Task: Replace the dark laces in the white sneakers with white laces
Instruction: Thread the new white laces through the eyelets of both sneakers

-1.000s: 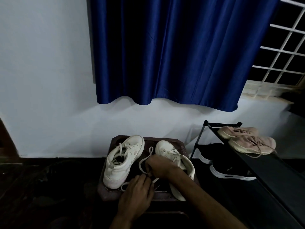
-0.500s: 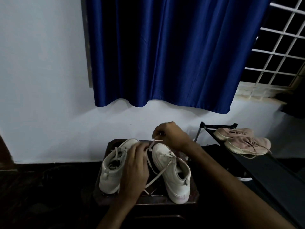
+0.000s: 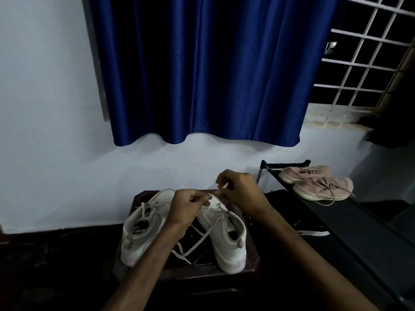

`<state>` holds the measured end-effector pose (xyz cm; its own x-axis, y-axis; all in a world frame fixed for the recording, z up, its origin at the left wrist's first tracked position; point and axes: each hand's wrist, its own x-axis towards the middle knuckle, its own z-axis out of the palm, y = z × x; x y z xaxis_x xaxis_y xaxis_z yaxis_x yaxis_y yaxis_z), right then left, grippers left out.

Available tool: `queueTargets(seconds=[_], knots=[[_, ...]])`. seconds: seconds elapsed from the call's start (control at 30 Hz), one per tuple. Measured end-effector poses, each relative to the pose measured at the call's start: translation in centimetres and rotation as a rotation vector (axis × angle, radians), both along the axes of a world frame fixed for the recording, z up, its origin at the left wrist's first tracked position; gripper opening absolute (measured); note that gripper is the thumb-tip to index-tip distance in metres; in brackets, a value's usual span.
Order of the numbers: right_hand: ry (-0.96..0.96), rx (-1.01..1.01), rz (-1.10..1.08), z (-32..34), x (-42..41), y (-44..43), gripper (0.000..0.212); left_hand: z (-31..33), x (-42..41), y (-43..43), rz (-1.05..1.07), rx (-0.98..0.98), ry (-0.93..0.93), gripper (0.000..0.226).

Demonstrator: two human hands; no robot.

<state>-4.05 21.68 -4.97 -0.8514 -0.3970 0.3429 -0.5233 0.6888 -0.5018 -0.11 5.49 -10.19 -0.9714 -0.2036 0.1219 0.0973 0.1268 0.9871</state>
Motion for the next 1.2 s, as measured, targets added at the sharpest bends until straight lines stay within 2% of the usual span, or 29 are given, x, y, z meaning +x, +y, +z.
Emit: queueTargets(seconds=[0.17,0.4,0.5,0.67,0.97,1.07,1.2], knots=[[-0.218,0.292,-0.016,-2.2,0.8,2.9,0.023,-1.8,0.2,1.8,0.106,-0.171,-0.012,0.006],[-0.109,0.042,-0.100,-4.6,1.8,4.3,0.008,-2.2,1.1,5.5,0.097,-0.457,0.051,0.006],[-0.097,-0.051,-0.108,-5.2,1.8,4.7,0.013,-1.9,1.1,6.4,0.165,-0.616,0.036,0.007],[-0.205,-0.206,-0.155,-6.3,1.5,5.4,0.030,-2.1,0.6,7.5,0.177,-0.637,0.011,0.009],[-0.135,-0.174,-0.169,-6.7,1.7,5.3,0.026,-2.5,0.4,7.7,0.191,-0.533,-0.010,0.013],[-0.106,-0.173,-0.199,-6.9,1.8,5.0,0.029,-2.4,0.4,7.7,0.214,-0.565,-0.007,0.014],[-0.097,-0.234,-0.244,-7.6,2.0,4.4,0.023,-2.2,0.4,7.8,0.219,-0.645,0.030,0.008]])
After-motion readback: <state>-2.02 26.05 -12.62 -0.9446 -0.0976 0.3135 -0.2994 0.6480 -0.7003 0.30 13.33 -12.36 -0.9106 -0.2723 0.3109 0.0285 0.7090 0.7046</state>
